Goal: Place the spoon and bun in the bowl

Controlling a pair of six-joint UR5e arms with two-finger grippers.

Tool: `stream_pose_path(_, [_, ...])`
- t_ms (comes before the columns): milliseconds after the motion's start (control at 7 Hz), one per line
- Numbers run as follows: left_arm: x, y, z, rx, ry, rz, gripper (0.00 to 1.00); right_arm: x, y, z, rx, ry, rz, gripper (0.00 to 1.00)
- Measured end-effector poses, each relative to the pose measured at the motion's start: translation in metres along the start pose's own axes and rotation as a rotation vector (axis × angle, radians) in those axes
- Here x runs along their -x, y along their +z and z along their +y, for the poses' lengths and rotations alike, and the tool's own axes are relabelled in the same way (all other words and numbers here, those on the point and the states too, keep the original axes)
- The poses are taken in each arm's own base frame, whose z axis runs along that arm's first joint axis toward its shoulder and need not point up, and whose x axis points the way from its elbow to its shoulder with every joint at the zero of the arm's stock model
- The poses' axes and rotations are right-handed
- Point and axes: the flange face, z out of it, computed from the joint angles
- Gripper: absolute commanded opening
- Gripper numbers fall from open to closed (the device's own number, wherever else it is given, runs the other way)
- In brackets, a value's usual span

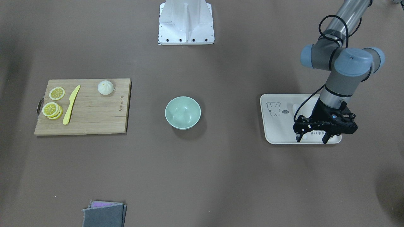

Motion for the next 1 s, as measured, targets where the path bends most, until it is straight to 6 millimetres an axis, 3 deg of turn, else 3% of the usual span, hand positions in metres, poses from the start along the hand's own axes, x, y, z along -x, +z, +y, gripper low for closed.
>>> stream_pose_path(286, [0.016,0.017,0.023,0.01,-0.012,-0.002,0.98,0.015,0.02,-0.002,0.006,0.012,-0.089,1.0])
stream_pose_path(571, [0.035,0.017,0.045,0.048,-0.016,-0.003,0.98,0.034,0.037,-0.007,0.013,-0.009,-0.087,1.0])
stream_pose_path(857, [0.024,0.012,0.071,0.084,0.001,0.024,0.95,0.033,0.046,-0.007,-0.008,-0.042,-0.075,1.0])
stream_pose_path(1000, [0.016,0.014,0.083,0.1,0.015,0.033,0.75,0.033,0.047,-0.008,-0.012,-0.042,-0.075,1.0])
